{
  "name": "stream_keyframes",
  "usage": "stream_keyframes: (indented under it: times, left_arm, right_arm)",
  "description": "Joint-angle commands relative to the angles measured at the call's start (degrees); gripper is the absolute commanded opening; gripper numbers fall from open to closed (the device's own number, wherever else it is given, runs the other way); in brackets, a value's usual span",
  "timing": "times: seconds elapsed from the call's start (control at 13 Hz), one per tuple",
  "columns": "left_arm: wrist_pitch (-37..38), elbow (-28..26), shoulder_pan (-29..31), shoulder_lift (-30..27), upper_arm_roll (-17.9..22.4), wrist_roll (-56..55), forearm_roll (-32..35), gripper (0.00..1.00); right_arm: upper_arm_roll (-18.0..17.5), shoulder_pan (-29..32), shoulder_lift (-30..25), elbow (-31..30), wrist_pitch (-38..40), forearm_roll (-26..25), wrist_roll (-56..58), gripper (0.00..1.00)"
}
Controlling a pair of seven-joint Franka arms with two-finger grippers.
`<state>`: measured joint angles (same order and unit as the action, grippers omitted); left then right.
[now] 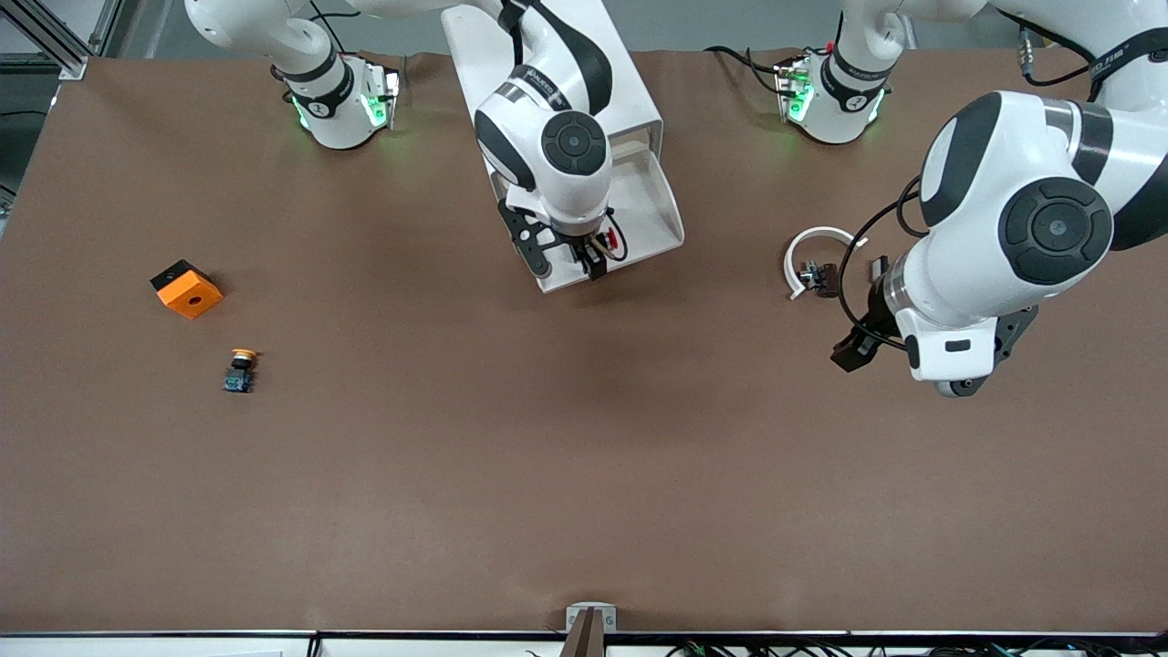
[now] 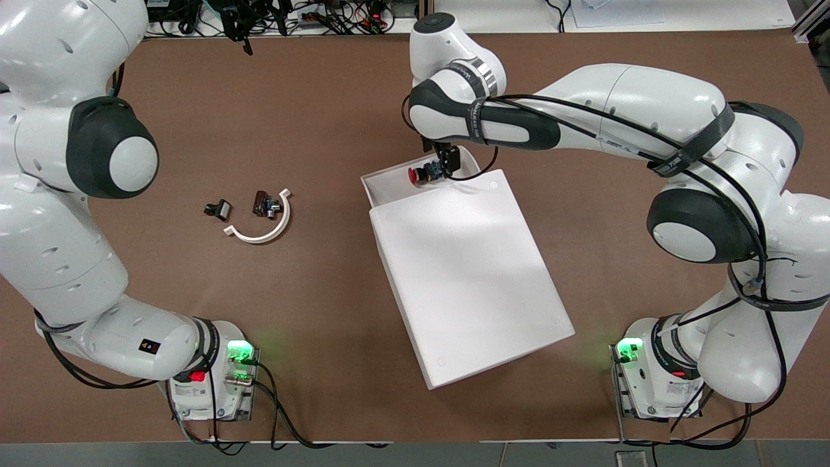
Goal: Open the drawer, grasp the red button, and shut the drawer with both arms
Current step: 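Close the right gripper on the red button and lift it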
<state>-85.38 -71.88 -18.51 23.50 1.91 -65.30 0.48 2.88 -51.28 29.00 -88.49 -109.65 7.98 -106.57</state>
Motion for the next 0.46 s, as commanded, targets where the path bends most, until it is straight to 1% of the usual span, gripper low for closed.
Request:
stream_keyframes:
  times: [0.0,0.15,0.23,0.31,0.38]
  left_arm:
    - [-0.6,-1.7,0.6,-1.8,-0.1,1.1,1.3,1.00]
    - [-0.2,-1.8,0.6,-2.0,0.0,3.2,1.2,1.00]
    - [-0.2,-1.8,0.7,-2.1,0.0,3.6,1.2,1.00]
    - [-0.2,-1.8,0.6,-2.1,0.0,3.7,1.2,1.00]
    - [-0.2,-1.8,0.6,-2.1,0.0,3.7,1.2,1.00]
  right_arm:
    - [0.6,-0.9,0.7,-0.2,-1.0,0.9,-0.8,1.00]
    - [0.6,-0.9,0.9,-0.2,-1.1,0.9,-0.7,1.00]
    - [0.6,-0.9,0.9,-0.2,-1.1,0.9,-0.7,0.92]
    - [0.6,-1.0,1.0,-0.2,-1.1,0.8,-0.7,0.77]
    - [0.6,-1.2,1.1,-0.2,-1.1,0.8,-0.7,0.66]
